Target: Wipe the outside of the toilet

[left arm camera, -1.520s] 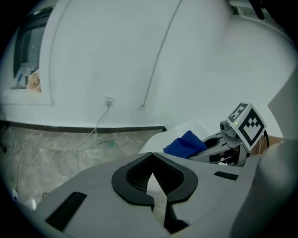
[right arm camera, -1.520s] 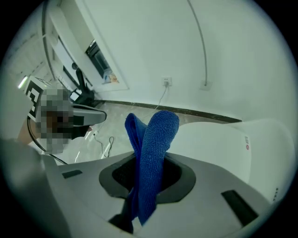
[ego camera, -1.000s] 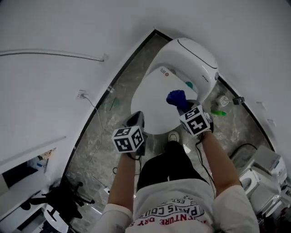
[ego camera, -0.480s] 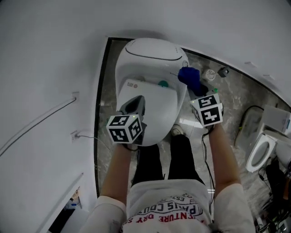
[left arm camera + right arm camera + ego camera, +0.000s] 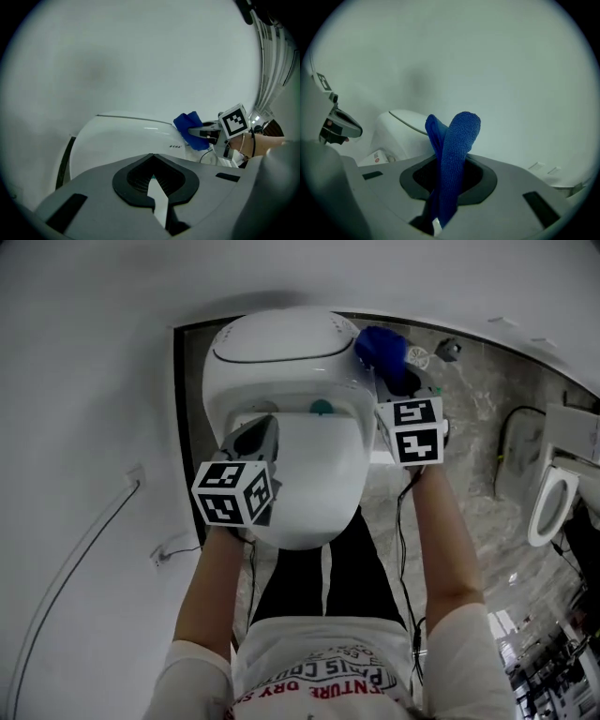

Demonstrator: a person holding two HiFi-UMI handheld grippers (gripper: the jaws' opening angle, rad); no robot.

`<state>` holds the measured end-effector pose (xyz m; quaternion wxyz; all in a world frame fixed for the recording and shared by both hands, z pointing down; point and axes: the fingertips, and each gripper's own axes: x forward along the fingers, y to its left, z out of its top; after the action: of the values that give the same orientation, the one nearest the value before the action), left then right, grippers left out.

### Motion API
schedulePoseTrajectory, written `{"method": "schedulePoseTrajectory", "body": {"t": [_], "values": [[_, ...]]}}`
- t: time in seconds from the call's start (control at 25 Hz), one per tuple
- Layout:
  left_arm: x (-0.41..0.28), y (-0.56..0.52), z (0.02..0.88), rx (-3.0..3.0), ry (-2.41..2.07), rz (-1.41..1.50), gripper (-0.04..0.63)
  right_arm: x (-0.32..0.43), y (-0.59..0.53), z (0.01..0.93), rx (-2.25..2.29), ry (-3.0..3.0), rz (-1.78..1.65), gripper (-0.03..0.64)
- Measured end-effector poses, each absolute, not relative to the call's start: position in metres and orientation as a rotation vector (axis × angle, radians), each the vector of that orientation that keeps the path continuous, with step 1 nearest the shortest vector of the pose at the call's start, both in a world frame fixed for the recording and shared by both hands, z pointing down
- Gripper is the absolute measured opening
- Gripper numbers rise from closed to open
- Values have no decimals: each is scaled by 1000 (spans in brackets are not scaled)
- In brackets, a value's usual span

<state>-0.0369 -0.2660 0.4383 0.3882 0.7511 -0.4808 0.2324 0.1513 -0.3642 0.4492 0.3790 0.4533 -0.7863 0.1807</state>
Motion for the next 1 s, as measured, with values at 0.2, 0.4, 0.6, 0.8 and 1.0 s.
{"method": "schedulePoseTrajectory", "body": {"t": [0.2, 0.4, 0.6, 0.8, 1.0], "values": [[-32, -266, 471, 1878, -1204, 583, 6, 150, -378, 485, 1048, -2011, 347, 76], [-25, -269, 494, 1846, -1231, 566, 8, 158, -372, 508, 955, -2031, 305, 77], [-5, -267, 504, 1873, -1246, 618, 6, 169, -350, 531, 873, -2087, 357, 75], [23, -248, 518, 1889, -1186, 634, 6, 175, -337, 550, 808, -2189, 353, 75], [42, -235, 541, 1922, -1120, 676, 6, 185, -321, 573, 835, -2203, 427, 75]]}}
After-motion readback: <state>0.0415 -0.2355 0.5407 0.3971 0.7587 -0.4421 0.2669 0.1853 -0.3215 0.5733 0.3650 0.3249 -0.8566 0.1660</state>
